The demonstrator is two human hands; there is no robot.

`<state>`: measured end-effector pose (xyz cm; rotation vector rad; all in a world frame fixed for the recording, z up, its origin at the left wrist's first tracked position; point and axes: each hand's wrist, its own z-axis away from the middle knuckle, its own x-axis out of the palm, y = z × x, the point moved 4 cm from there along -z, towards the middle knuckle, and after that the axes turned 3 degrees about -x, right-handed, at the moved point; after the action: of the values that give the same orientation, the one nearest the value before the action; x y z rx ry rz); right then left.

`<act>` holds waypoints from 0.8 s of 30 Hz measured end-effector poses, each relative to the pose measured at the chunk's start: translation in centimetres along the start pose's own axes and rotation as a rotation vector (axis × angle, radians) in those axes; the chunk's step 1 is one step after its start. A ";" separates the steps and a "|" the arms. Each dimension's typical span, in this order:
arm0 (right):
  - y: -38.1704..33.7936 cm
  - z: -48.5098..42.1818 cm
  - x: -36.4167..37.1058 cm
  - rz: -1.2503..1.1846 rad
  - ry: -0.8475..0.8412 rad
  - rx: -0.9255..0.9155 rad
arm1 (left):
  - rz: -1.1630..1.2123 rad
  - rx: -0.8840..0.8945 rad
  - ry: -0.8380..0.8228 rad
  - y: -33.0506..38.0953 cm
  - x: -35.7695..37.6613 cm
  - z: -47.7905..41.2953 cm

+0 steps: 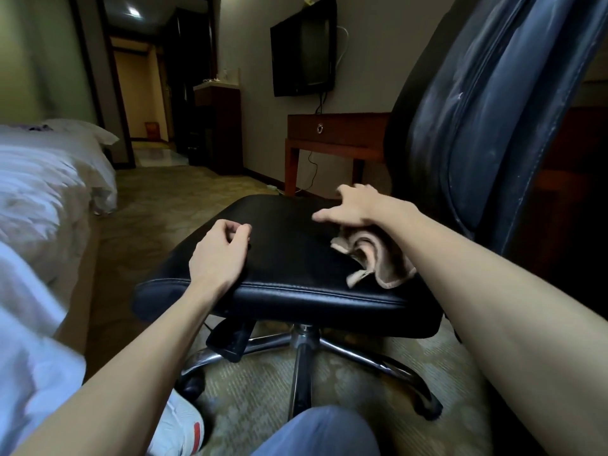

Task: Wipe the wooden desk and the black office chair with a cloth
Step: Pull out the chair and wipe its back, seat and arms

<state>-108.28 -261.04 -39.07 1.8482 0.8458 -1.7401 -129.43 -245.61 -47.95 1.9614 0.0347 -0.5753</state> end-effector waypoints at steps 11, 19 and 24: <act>4.8 5.1 4.1 -0.226 0.220 0.057 | -0.228 0.113 -0.012 0.0 0.4 0.1; 0.8 15.6 3.8 -0.155 0.522 -0.041 | -0.426 0.266 -0.005 -1.0 0.2 0.9; -1.7 13.8 -1.3 -0.292 0.739 -0.130 | -0.478 0.345 -0.072 -2.2 0.4 0.3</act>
<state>-119.29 -269.68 -38.90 2.3925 1.5228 -1.0742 -129.82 -244.99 -50.04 2.2775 0.3909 -1.0177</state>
